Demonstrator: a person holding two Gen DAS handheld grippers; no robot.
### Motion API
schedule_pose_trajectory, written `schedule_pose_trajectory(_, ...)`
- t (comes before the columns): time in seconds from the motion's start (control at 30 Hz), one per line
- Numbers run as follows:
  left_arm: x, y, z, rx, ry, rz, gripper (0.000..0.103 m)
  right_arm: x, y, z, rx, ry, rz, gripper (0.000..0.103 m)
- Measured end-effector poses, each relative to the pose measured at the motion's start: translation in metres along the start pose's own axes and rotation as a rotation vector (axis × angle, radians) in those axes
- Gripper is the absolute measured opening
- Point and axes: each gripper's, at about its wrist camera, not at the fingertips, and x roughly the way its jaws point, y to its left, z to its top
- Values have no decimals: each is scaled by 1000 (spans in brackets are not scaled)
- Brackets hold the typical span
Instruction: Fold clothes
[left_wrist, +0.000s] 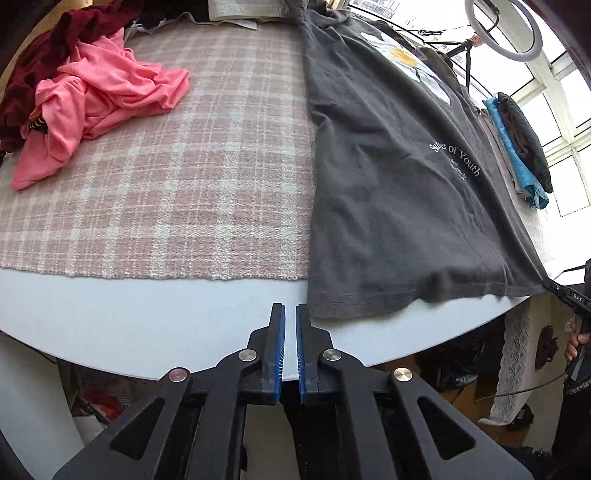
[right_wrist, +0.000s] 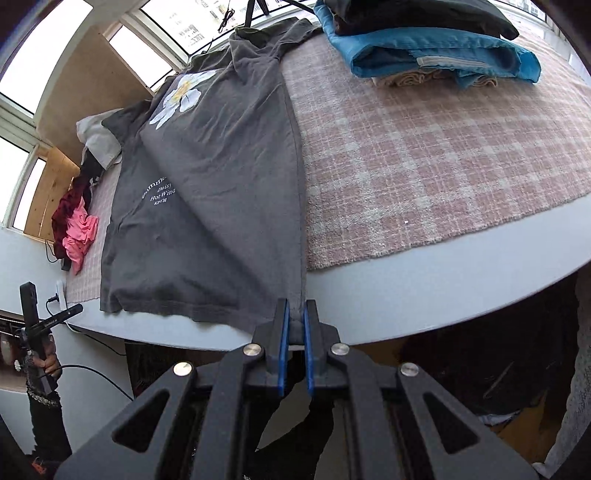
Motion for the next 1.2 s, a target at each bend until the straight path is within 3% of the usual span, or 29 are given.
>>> schedule_pose_trajectory(0.17,29,-25,4,32,57,34,16,-2,16,5,-53,2,-19,7)
schedule_pose_trajectory(0.33,39,-35,1,57,51,87,18,-5,26,4,-84,1,-21,7)
schedule_pose_trajectory(0.43,42,-40,-2,70,50,88,5,-5,25,2,-83,2,-20,7)
schedule_pose_trajectory(0.5,40,-43,-4,80,46,70,2,-5,22,3,-72,-1,-21,7)
schedule_pose_trajectory(0.67,-1,-38,3,52,-28,-3,2,-19,18,13,-60,-37,-19,7)
schedule_pose_trajectory(0.83,-88,-35,29,60,-175,-49,2,-54,23,34,-52,-106,28,7)
schedule_pose_trajectory(0.93,-148,-34,53,87,-258,-24,2,-81,35,46,-60,-159,68,7)
schedule_pose_trajectory(1.07,-196,-36,35,128,-301,12,2,-121,48,37,-70,-229,121,7)
schedule_pose_trajectory(1.13,-198,-36,14,129,-295,23,2,-138,53,28,-75,-259,140,7)
schedule_pose_trajectory(1.2,-182,-30,-6,113,-253,19,2,-131,44,10,-53,-247,120,7)
